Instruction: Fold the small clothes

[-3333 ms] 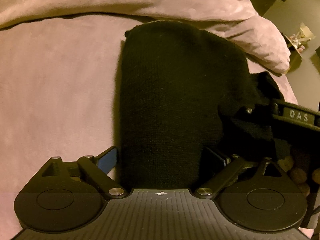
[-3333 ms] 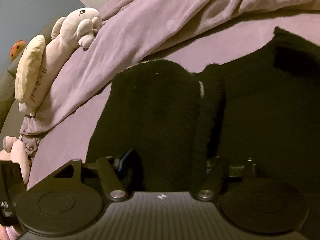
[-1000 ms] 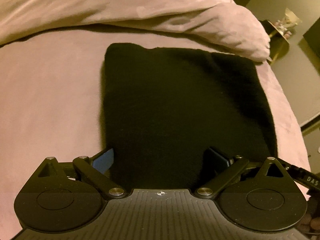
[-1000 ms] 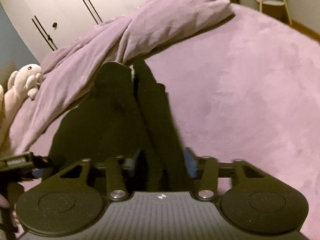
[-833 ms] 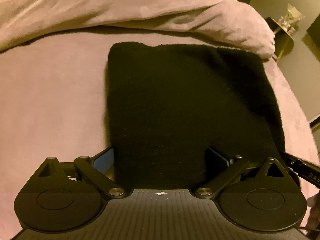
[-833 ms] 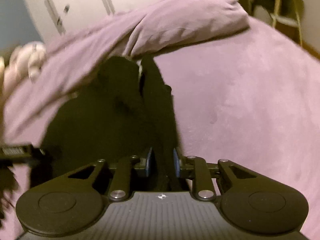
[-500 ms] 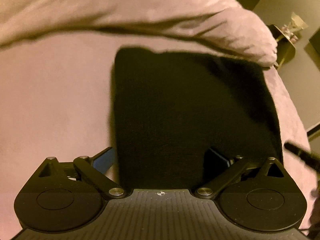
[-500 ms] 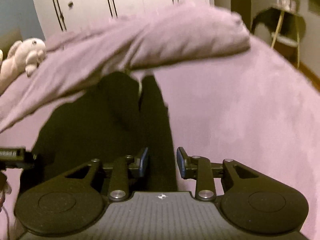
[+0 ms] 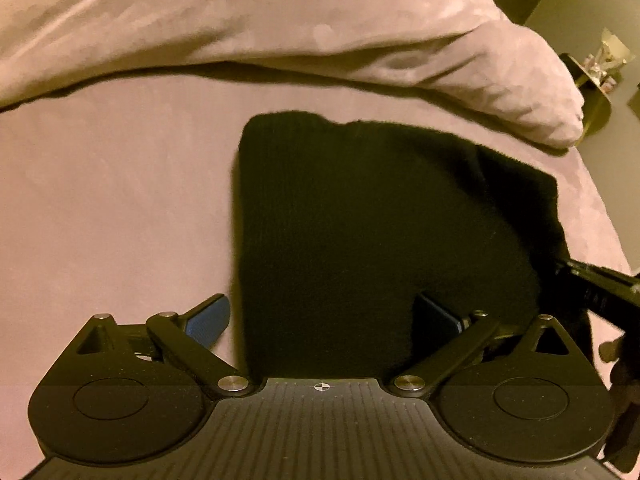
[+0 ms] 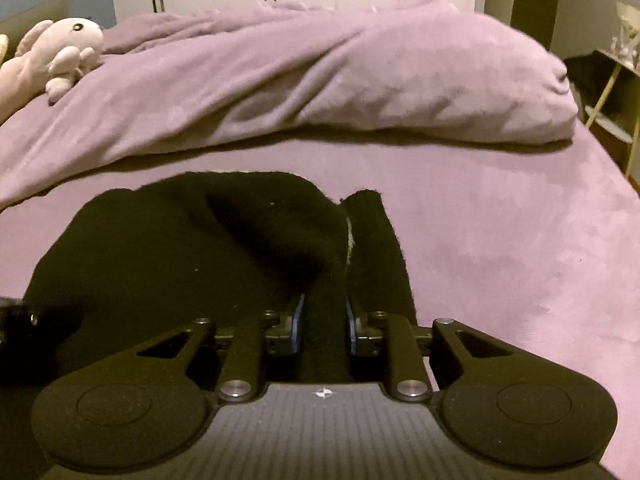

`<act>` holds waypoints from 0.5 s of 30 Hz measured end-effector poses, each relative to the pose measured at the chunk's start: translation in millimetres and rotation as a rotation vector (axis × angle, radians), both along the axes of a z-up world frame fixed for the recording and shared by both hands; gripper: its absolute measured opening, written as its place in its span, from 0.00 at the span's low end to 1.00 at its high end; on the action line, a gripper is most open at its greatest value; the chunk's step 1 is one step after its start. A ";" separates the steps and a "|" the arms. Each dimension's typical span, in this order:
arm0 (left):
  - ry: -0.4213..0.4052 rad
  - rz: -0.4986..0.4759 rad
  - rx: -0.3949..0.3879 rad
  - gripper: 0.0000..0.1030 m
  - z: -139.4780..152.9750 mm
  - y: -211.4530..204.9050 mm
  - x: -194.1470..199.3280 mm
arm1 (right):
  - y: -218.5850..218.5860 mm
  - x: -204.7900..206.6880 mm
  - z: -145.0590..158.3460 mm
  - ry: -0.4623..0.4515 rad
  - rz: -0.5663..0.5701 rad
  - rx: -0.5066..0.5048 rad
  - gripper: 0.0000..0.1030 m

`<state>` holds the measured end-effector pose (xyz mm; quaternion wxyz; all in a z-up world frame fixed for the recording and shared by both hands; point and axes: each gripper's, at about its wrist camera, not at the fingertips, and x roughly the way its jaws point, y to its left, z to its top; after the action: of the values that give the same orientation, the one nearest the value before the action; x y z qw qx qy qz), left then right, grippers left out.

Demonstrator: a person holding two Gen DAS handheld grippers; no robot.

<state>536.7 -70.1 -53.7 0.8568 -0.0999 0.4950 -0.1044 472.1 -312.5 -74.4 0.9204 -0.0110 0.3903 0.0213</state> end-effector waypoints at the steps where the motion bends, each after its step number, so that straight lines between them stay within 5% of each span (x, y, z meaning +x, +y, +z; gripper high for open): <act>1: -0.001 -0.002 0.000 1.00 -2.2 -0.5 0.2 | -1.6 1.5 -1.3 0.004 0.003 0.005 0.18; 9: 0.077 0.010 -0.118 1.00 -9.8 17.6 4.9 | -4.8 -4.5 13.8 0.030 -0.006 0.056 0.19; 15: 0.074 -0.030 -0.168 1.00 9.1 29.9 -44.1 | -22.9 -89.7 30.5 0.035 -0.094 0.168 0.24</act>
<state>492.7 -40.3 -44.6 0.8249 -0.1679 0.5171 -0.1548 382.4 -335.5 -43.9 0.9110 0.0851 0.4034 0.0108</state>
